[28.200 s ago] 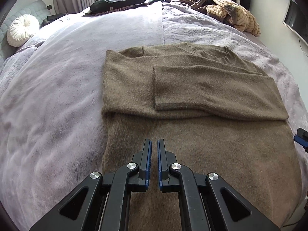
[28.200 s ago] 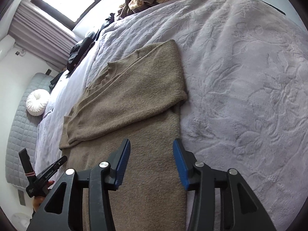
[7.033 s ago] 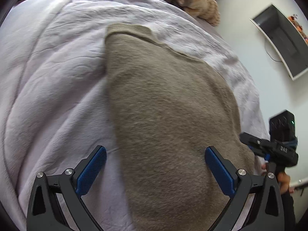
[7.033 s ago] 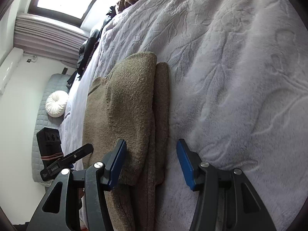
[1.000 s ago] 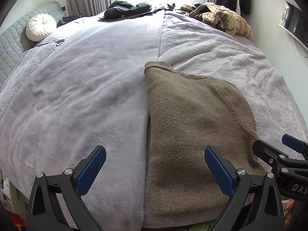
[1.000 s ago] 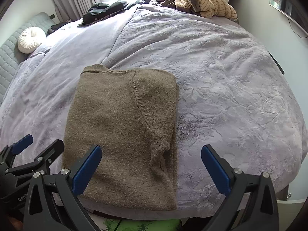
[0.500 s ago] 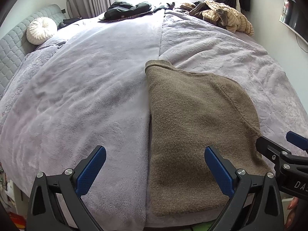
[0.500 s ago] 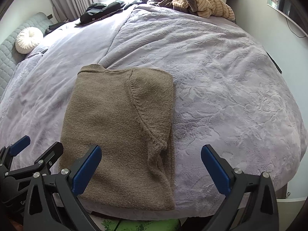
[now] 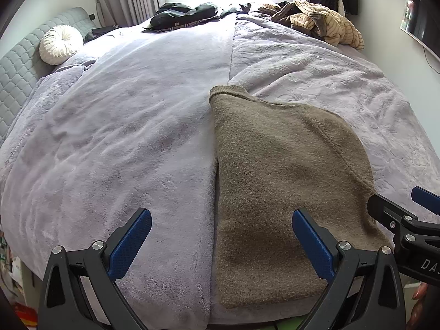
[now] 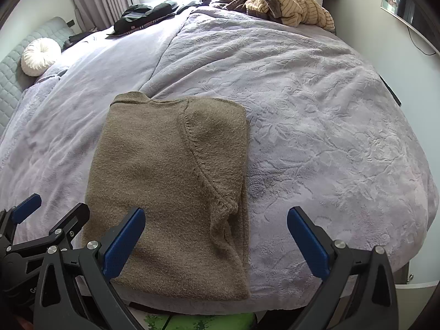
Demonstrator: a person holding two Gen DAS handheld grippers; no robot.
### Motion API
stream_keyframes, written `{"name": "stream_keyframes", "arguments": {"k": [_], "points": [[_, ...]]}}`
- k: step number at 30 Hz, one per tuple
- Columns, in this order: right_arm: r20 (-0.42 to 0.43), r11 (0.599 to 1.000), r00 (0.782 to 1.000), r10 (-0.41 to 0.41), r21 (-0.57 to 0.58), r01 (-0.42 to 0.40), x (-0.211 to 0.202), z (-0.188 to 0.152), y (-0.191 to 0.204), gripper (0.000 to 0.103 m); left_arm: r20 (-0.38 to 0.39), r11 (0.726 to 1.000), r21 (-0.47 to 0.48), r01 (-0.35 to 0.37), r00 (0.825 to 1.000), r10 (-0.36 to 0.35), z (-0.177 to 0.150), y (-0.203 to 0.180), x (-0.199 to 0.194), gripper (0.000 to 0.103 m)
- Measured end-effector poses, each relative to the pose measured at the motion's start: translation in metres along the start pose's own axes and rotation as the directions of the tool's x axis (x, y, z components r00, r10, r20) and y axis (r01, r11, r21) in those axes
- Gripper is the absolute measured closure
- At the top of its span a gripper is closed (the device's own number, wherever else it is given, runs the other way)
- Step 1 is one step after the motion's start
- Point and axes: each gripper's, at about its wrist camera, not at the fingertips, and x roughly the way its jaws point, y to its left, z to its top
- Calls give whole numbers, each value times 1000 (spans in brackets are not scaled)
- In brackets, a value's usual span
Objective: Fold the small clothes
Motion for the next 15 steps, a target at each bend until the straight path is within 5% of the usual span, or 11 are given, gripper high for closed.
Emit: {"name": "stream_keyframes", "arguments": {"k": [15], "points": [[1,1000,1000,-8,-4,8,-1,-1,1,0,-3,1000,6,-9,1000,9,-1,-1,0,1]]}}
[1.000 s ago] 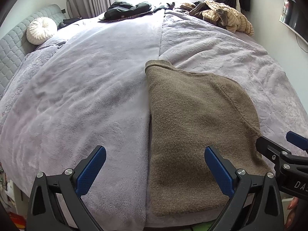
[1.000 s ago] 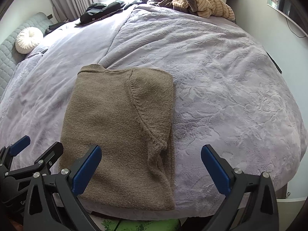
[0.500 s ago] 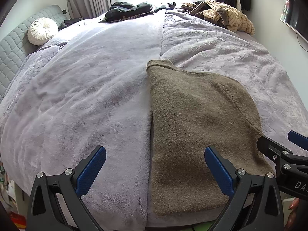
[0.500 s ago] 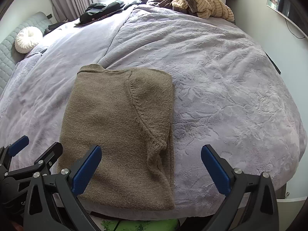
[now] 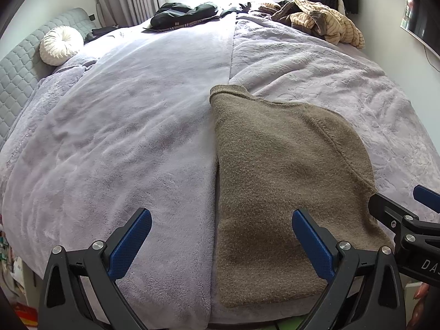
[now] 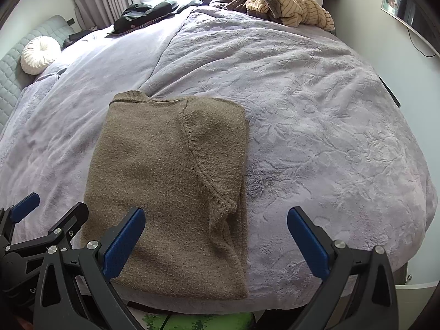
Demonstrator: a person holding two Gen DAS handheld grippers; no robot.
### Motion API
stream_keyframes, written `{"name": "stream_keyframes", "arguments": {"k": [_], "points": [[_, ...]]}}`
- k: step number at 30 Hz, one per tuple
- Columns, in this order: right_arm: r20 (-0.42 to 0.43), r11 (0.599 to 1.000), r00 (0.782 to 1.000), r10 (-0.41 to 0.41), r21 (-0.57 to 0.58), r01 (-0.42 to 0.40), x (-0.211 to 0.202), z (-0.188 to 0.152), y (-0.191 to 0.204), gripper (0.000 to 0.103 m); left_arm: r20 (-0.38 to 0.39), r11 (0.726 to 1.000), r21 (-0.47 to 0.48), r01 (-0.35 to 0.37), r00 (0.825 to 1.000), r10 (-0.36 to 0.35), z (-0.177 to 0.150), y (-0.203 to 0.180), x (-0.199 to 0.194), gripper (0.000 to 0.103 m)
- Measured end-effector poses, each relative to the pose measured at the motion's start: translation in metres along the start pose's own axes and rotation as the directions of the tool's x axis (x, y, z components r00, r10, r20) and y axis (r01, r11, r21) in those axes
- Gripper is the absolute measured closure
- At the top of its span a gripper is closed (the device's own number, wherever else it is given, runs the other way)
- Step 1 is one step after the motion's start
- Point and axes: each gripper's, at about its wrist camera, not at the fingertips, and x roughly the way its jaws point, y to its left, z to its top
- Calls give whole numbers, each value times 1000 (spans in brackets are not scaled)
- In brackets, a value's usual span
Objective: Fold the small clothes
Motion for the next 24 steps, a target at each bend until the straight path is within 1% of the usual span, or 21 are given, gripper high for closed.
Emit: {"name": "stream_keyframes", "arguments": {"k": [24], "points": [[5,1000,1000,-4,-7,4,-4,3,0,0,-1,1000,-12,-8,1000,8,-3,-2,-4,1]]}}
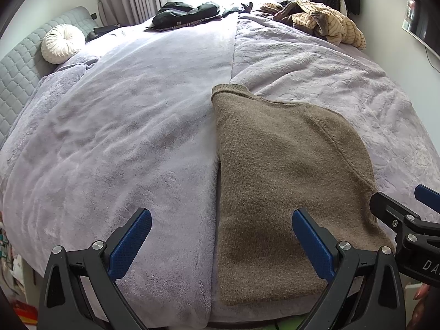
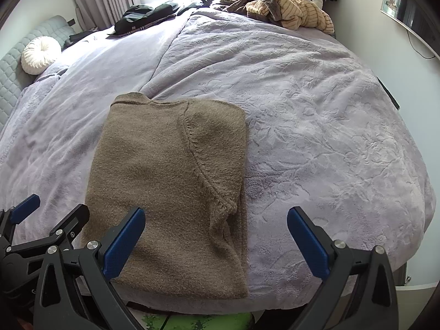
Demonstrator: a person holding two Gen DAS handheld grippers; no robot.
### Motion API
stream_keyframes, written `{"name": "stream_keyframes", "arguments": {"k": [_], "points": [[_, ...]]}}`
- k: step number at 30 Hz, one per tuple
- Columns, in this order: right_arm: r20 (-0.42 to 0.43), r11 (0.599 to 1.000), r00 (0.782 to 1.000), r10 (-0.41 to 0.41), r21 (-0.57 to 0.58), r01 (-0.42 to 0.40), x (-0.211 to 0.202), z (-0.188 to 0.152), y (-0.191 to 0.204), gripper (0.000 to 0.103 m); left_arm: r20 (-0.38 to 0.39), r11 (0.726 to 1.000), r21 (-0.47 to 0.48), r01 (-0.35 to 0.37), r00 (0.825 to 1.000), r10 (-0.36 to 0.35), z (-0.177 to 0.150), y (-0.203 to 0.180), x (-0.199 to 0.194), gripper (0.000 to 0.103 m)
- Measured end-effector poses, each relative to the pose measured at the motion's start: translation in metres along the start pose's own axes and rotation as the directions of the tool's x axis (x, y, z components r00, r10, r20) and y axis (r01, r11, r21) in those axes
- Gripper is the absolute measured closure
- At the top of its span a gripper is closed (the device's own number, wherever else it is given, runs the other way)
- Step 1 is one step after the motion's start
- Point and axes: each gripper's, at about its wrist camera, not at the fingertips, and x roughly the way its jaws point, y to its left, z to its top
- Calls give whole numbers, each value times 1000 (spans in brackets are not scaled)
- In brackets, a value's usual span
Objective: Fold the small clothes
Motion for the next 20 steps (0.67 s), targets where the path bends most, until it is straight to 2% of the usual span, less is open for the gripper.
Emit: {"name": "stream_keyframes", "arguments": {"k": [7,20], "points": [[2,1000,1000,0,1,0,0,0,-1,0,23,999,13,-32,999,32,-1,-3,-4,1],[0,1000,1000,-1,0,1,-1,-2,3,0,17,1000,-4,-11,1000,11,-3,-2,-2,1]]}}
